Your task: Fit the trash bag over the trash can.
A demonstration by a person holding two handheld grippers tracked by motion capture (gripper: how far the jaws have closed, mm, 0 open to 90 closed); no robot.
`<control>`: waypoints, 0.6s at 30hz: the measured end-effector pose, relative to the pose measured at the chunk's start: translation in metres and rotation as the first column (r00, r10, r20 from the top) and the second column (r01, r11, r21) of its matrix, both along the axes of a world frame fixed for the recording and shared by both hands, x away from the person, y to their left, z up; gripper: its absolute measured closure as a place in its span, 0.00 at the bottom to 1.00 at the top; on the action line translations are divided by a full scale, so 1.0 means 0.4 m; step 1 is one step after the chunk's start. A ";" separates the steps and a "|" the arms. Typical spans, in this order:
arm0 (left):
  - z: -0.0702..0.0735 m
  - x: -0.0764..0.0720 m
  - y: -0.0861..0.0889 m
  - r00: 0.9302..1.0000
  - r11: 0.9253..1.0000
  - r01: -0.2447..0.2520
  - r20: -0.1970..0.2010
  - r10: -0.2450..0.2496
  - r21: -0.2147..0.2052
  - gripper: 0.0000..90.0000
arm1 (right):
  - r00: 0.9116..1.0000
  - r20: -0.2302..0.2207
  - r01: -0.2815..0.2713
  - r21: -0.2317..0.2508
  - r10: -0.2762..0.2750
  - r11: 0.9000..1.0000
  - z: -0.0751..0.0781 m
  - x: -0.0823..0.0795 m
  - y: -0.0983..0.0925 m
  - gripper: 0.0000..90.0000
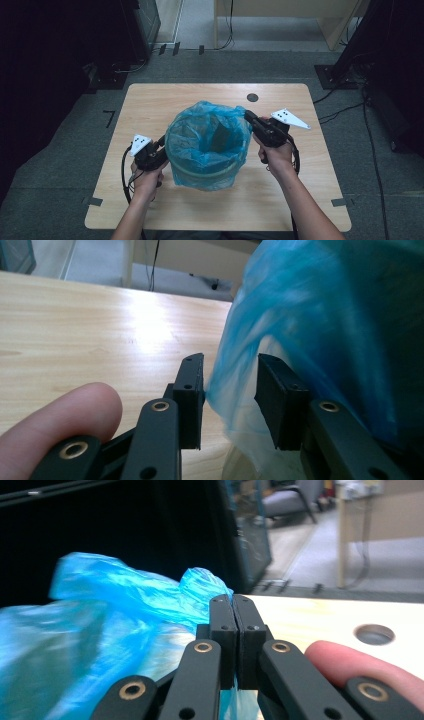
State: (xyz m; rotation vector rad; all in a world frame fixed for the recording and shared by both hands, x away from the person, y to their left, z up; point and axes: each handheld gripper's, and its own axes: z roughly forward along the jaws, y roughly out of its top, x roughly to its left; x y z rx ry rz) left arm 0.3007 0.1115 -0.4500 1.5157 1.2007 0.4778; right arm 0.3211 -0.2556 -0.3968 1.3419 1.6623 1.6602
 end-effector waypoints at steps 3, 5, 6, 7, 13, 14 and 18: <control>-0.012 0.003 -0.005 0.999 0.999 0.028 -0.028 -0.029 -0.018 0.79 | 0.999 -0.029 0.044 -0.023 -0.045 0.999 -0.037 0.015 -0.005 1.00; -0.018 0.003 -0.011 0.998 0.999 0.041 -0.037 -0.041 -0.003 0.89 | 0.996 -0.055 0.065 -0.044 -0.068 0.997 -0.070 0.020 -0.001 1.00; -0.018 0.003 -0.011 0.998 0.999 0.041 -0.037 -0.041 -0.003 0.91 | 0.996 -0.055 0.065 -0.044 -0.068 0.997 -0.070 0.020 -0.001 1.00; -0.021 0.003 -0.016 0.998 0.999 0.038 -0.041 -0.037 0.017 0.94 | 0.993 -0.084 0.076 -0.048 -0.080 0.996 -0.104 0.021 0.003 1.00; -0.056 0.007 -0.022 0.995 0.993 0.029 -0.101 -0.018 0.114 1.00 | 0.978 -0.164 0.106 -0.143 -0.129 0.984 -0.196 0.017 0.020 1.00; -0.056 0.007 -0.022 0.995 0.993 0.029 -0.101 -0.018 0.114 1.00 | 0.974 -0.181 0.108 -0.159 -0.137 0.981 -0.208 0.016 0.019 1.00; -0.083 0.011 0.000 0.987 0.988 -0.004 -0.161 0.030 0.155 1.00 | 0.960 -0.215 0.121 -0.260 -0.180 0.958 -0.249 -0.002 0.017 1.00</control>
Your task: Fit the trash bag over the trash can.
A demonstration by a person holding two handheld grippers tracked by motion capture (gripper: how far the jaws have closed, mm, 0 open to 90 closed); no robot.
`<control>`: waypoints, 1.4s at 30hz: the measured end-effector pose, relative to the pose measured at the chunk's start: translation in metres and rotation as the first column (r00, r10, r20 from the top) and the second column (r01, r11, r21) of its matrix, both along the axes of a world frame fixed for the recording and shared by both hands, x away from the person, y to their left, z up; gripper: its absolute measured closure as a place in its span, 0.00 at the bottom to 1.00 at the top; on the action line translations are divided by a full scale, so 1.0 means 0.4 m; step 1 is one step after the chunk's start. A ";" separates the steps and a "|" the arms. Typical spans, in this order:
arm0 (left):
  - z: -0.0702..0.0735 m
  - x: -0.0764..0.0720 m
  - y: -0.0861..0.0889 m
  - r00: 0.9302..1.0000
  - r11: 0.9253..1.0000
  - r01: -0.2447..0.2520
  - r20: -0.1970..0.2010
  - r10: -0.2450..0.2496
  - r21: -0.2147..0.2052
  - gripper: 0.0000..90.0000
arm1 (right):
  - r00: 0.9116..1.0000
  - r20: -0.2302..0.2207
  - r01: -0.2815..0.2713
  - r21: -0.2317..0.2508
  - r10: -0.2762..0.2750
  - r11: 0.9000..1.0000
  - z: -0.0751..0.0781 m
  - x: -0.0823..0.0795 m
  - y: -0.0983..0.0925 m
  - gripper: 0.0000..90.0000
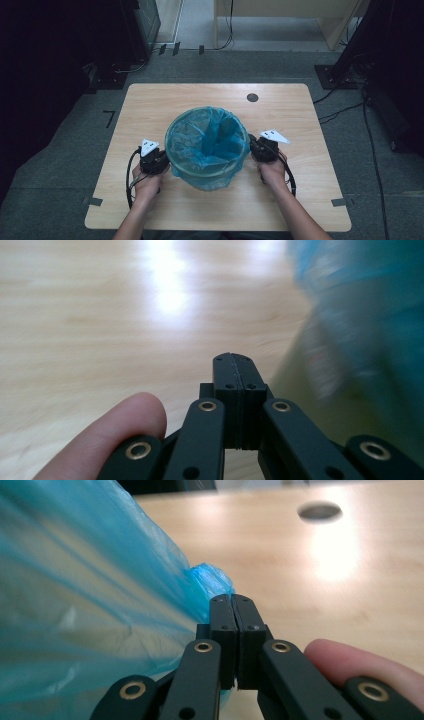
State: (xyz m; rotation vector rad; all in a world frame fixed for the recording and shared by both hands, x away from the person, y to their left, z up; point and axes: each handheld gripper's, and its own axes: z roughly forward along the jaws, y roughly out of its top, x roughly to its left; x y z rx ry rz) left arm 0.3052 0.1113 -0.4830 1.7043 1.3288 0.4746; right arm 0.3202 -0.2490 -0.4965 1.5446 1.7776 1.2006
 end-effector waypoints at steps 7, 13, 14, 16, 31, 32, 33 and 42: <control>-0.011 -0.009 0.066 0.999 0.998 -0.051 -0.004 0.051 -0.048 0.86 | 1.000 0.005 0.000 -0.049 0.000 0.999 -0.030 -0.053 -0.043 0.93; 0.055 -0.065 0.111 0.972 0.979 0.053 0.233 -0.006 -0.198 0.63 | 0.999 0.038 -0.004 0.150 -0.001 0.989 0.009 -0.066 -0.110 0.77; 0.063 -0.076 0.116 0.962 0.973 0.084 0.274 -0.022 -0.217 0.60 | 0.998 0.059 -0.013 0.169 0.003 0.986 0.019 -0.070 -0.116 0.74; 0.070 -0.086 0.120 0.951 0.965 0.118 0.307 -0.041 -0.236 0.56 | 0.995 0.104 -0.027 0.184 0.008 0.983 0.037 -0.080 -0.122 0.72; 0.054 -0.110 0.070 0.878 0.897 0.415 0.325 -0.351 -0.152 0.26 | 0.967 0.233 -0.151 0.183 0.107 0.971 0.078 -0.124 -0.068 0.66; 0.052 -0.113 0.065 0.872 0.895 0.425 0.327 -0.365 -0.134 0.31 | 0.964 0.233 -0.171 0.175 0.128 0.970 0.076 -0.126 -0.057 0.66; 0.052 -0.113 0.065 0.872 0.895 0.425 0.327 -0.365 -0.134 0.40 | 0.964 0.233 -0.171 0.175 0.128 0.970 0.076 -0.126 -0.057 0.66; 0.034 -0.117 0.028 0.873 0.903 0.426 0.284 -0.396 -0.050 0.92 | 0.958 0.235 -0.202 0.152 0.163 0.968 0.071 -0.138 -0.025 0.69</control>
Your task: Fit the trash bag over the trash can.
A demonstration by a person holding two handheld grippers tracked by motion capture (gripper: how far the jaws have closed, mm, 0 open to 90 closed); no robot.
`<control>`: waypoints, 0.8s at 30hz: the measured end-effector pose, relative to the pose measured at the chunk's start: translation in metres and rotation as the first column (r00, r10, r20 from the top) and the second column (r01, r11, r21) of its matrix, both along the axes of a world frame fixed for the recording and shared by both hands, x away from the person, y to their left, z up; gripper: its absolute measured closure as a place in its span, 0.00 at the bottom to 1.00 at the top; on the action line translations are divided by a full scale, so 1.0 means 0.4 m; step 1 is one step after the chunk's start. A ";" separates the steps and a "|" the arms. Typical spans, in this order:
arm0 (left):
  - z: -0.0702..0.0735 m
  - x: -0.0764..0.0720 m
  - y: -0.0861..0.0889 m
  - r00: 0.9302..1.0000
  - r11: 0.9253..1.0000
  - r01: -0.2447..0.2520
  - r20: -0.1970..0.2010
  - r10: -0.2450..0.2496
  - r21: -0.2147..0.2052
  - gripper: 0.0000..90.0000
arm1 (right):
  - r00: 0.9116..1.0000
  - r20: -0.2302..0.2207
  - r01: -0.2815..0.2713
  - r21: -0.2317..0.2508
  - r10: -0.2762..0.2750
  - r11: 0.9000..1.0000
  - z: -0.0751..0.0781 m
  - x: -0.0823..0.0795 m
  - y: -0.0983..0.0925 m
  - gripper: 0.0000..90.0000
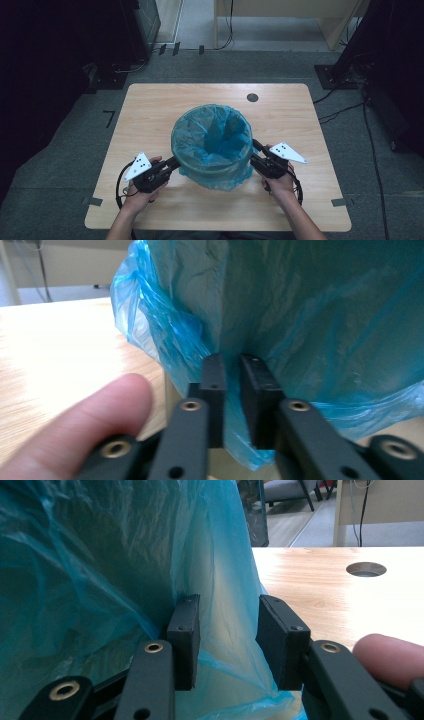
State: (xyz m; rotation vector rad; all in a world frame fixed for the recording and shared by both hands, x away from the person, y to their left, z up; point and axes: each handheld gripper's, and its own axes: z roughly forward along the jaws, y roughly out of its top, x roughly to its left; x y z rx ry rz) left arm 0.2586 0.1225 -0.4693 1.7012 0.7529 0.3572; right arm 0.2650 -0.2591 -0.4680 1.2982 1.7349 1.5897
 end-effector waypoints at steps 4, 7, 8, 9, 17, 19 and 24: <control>-0.014 0.010 -0.015 0.999 0.997 -0.030 -0.030 0.032 0.077 1.00 | 1.000 -0.003 0.002 -0.003 -0.002 1.000 -0.002 0.000 0.001 0.69; -0.025 0.017 -0.024 0.998 0.991 -0.038 -0.053 0.045 0.125 1.00 | 1.000 -0.005 0.002 -0.004 -0.002 1.000 -0.004 0.001 0.002 0.70; -0.030 0.020 -0.030 0.996 0.986 -0.049 -0.065 0.059 0.157 1.00 | 1.000 -0.008 0.000 -0.003 0.000 1.000 -0.005 0.002 0.002 0.70; -0.036 0.024 -0.034 0.994 0.982 -0.059 -0.080 0.075 0.182 1.00 | 1.000 -0.013 0.000 -0.006 0.000 1.000 -0.007 0.002 0.002 0.71; -0.084 0.067 -0.034 0.935 0.927 -0.142 -0.259 0.241 0.347 1.00 | 0.999 -0.033 0.005 -0.017 -0.006 1.000 -0.016 0.006 -0.001 0.75; -0.091 0.073 -0.030 0.919 0.908 -0.169 -0.271 0.286 0.384 1.00 | 0.999 -0.036 0.011 -0.024 -0.012 1.000 -0.019 0.007 -0.001 0.76; -0.093 0.078 -0.026 0.898 0.867 -0.224 -0.253 0.361 0.445 1.00 | 0.999 -0.038 0.017 -0.026 -0.018 1.000 -0.020 0.009 -0.004 0.78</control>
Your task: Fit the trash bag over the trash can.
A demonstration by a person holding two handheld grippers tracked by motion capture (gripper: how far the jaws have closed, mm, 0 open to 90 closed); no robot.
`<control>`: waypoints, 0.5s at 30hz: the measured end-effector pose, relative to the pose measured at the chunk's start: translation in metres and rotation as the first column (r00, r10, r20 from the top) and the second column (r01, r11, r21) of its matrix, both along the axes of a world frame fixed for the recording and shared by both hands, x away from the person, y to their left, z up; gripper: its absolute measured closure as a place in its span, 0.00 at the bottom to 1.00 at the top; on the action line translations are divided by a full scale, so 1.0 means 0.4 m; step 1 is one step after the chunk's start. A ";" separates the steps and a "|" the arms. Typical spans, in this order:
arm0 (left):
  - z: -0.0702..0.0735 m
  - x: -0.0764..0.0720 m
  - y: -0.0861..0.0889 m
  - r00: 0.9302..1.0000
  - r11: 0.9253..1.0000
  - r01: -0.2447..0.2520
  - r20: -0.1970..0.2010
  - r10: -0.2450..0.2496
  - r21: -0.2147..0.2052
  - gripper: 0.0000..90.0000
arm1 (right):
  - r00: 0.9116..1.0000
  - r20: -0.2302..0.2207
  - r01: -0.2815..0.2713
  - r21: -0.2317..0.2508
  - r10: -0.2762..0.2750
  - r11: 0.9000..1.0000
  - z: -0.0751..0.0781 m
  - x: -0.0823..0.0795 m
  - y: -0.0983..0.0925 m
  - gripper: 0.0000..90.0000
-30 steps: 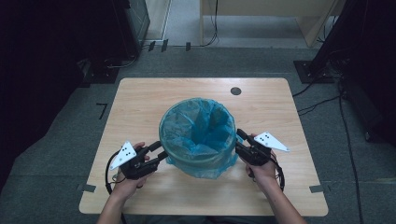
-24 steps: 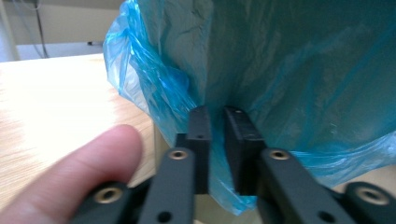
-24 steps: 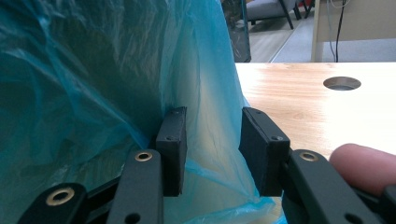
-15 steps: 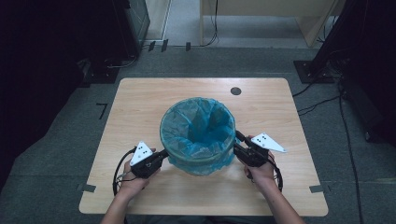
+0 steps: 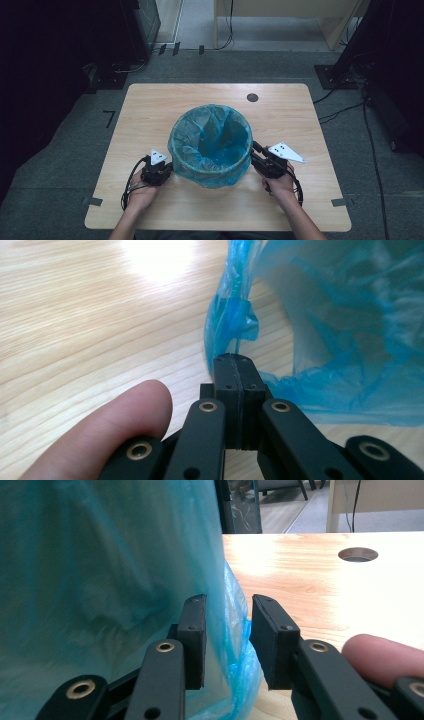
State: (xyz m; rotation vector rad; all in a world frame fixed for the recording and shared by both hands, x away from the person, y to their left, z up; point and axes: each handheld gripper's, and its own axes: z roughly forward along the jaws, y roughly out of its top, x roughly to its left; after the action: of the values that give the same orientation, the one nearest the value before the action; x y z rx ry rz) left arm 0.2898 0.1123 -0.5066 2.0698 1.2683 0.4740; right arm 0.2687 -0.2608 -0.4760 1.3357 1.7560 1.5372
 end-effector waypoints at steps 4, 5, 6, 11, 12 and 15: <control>-0.004 0.000 0.014 0.999 1.000 -0.018 0.041 0.018 -0.008 0.87 | 1.000 0.012 -0.009 0.001 0.009 1.000 0.008 -0.004 -0.002 0.83; -0.004 0.000 0.014 0.999 1.000 -0.018 0.041 0.018 -0.008 0.74 | 1.000 0.012 -0.009 0.001 0.009 1.000 0.008 -0.004 -0.002 0.83; -0.006 0.001 0.018 0.998 0.999 -0.026 0.053 0.027 -0.022 0.74 | 1.000 0.023 -0.009 0.003 0.009 1.000 0.009 -0.004 -0.004 0.85; 0.006 0.007 0.051 0.999 0.992 -0.016 0.049 0.022 -0.122 0.49 | 0.998 0.049 0.030 -0.021 -0.029 0.999 0.027 -0.007 -0.018 0.94; 0.022 0.006 0.068 0.997 0.986 -0.007 0.073 0.020 -0.168 0.49 | 0.998 0.054 0.030 -0.021 -0.029 0.999 0.031 -0.007 -0.023 0.95; 0.036 0.005 0.083 0.995 0.979 0.004 0.099 0.016 -0.202 0.48 | 0.997 0.072 0.021 -0.019 -0.019 1.000 0.043 -0.007 -0.033 0.97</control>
State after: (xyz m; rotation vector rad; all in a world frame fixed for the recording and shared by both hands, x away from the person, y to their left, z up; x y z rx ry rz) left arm 0.2919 0.1457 -0.4922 1.8507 1.2120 0.4273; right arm 0.2659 -0.2742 -0.4586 1.2689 1.7048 1.5333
